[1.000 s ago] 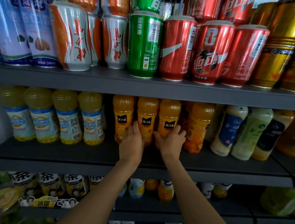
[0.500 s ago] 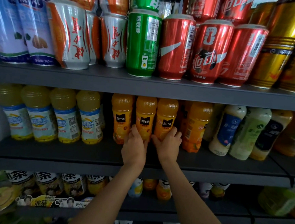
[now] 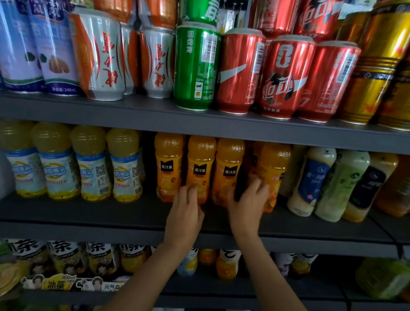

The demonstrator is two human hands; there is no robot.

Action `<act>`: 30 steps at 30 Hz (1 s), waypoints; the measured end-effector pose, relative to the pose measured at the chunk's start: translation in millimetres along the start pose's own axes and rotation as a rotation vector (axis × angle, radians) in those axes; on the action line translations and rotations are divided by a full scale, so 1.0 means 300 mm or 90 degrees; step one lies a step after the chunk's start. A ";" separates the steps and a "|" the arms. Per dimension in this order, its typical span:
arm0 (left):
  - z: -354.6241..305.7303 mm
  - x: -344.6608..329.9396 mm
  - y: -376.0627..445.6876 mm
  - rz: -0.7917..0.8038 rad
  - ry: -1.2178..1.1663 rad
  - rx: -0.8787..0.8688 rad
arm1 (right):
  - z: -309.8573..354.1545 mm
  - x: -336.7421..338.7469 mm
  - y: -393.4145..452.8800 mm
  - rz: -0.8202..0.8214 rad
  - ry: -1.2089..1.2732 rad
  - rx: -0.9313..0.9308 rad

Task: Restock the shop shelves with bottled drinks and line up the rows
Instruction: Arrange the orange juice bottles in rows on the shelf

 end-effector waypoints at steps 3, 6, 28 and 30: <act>-0.035 -0.008 -0.008 0.008 -0.004 -0.070 | -0.093 0.105 0.026 -0.115 -0.003 -0.075; -0.047 -0.021 0.007 0.041 -0.050 -0.043 | -0.226 0.073 0.063 -0.005 0.111 -0.238; -0.076 0.059 0.083 0.100 -0.328 0.113 | -0.265 0.077 0.084 0.012 0.456 -0.287; -0.085 0.069 0.083 0.097 -0.295 0.084 | -0.306 0.062 0.129 0.004 0.278 -0.283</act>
Point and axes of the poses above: each hand's wrist, its own y-axis towards the middle knuckle, its own x-axis out of the back of the hand, z = x × y, the point moved 7 cm from there along y, towards the middle knuckle, and after that the axes turned 14 degrees about x, right-handed, at the moved point
